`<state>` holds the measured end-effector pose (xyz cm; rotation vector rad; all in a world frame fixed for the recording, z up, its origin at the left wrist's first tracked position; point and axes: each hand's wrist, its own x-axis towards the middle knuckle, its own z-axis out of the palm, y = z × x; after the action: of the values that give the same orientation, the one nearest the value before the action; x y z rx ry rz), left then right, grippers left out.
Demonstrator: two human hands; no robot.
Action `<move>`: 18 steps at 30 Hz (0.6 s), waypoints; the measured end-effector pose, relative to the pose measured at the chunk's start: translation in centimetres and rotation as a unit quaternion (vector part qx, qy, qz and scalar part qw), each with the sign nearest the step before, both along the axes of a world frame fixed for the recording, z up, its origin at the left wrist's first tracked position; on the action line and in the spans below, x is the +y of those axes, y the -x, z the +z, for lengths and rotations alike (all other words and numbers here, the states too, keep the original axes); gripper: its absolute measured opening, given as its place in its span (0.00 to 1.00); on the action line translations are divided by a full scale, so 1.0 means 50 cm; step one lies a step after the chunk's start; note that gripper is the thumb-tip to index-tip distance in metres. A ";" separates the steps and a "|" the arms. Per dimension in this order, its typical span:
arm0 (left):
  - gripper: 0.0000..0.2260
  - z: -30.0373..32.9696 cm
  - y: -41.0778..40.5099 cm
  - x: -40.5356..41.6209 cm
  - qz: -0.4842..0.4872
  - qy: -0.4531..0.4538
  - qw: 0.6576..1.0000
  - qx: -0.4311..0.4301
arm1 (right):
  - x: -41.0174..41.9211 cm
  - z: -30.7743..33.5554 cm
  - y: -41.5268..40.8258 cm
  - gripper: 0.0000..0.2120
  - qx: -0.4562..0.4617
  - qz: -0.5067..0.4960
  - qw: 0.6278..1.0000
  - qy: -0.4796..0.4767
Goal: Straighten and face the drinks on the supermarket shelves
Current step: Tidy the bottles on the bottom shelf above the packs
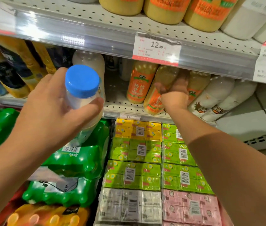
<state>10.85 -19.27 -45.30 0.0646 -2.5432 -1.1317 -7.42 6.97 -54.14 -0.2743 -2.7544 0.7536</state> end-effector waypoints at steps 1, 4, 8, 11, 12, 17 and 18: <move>0.22 0.004 -0.001 0.001 0.001 0.004 1.000 -0.003 | -0.001 0.001 0.000 0.46 -0.001 -0.001 1.000 0.006; 0.23 0.013 -0.004 0.004 -0.013 -0.004 1.000 -0.017 | -0.002 0.004 0.000 0.44 -0.001 -0.007 1.000 0.021; 0.22 0.019 -0.011 0.010 -0.010 0.032 0.999 -0.014 | -0.006 0.010 0.008 0.43 -0.002 0.001 1.000 0.006; 0.23 0.023 -0.016 0.014 -0.011 0.046 0.999 -0.027 | -0.009 0.015 0.014 0.44 -0.002 0.001 1.000 0.021; 0.23 0.024 -0.016 0.016 -0.013 0.059 0.998 -0.033 | -0.010 0.017 0.015 0.44 -0.007 0.001 1.000 0.016; 0.22 0.029 -0.009 0.014 -0.011 0.074 0.996 -0.047 | -0.015 0.021 0.012 0.43 -0.019 -0.005 1.000 -0.017; 0.23 0.027 -0.007 0.013 -0.009 0.074 0.996 -0.045 | -0.015 0.019 0.012 0.42 -0.021 -0.009 0.999 -0.031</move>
<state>11.23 -18.63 -43.93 0.0570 -2.7033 -0.9635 -8.00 6.22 -53.19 -0.3057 -2.8056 0.6650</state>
